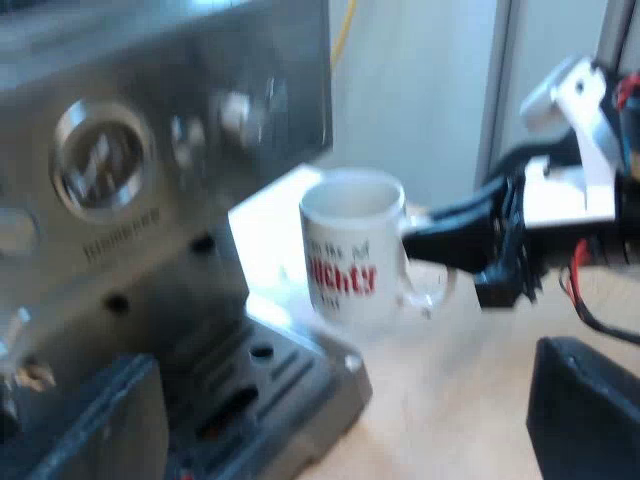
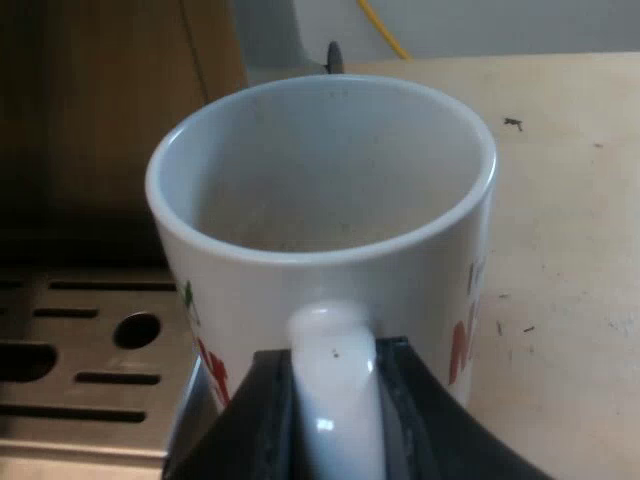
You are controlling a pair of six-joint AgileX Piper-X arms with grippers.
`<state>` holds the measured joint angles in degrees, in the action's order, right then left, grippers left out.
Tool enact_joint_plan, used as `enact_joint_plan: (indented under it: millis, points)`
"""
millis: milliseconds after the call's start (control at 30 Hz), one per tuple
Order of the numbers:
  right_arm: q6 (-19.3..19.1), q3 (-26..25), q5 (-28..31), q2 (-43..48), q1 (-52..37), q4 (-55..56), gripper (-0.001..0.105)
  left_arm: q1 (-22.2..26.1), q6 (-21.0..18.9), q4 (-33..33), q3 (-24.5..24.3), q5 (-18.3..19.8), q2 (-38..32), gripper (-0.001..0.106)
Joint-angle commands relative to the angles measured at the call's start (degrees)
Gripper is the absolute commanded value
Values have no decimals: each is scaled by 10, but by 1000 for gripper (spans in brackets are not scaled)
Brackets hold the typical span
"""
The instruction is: Place mug into machine
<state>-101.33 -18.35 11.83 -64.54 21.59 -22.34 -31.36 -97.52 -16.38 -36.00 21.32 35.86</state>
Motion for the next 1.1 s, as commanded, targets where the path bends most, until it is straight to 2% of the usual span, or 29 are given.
enact_joint_plan:
  millis: [33, 133, 233, 400, 500, 800, 933, 1100]
  points:
    - [-11, -7, 4, 57, 10, 29, 0, -3, -5, -2, -1, -1, -32, 75]
    - [-11, -7, 10, 109, 22, 78, 0, -3, -6, -20, -1, -1, -64, 75]
    - [-16, -7, 12, 161, 38, 125, 0, -3, -6, -79, -1, -1, -94, 75]
    - [-30, -7, 13, 245, 81, 211, 0, -3, -6, -162, -1, -56, -155, 75]
    - [-30, -7, 16, 275, 115, 242, 0, -3, -6, -188, -1, -60, -181, 75]
    - [-24, -7, 35, 283, 231, 256, 0, -3, -6, -301, -1, -63, -207, 75]
    - [-2, -8, 69, 266, 271, 256, 0, -3, -6, -318, -1, -68, -207, 75]
    - [0, -8, 75, 224, 296, 204, 0, -3, -38, -307, 33, -79, -207, 75]
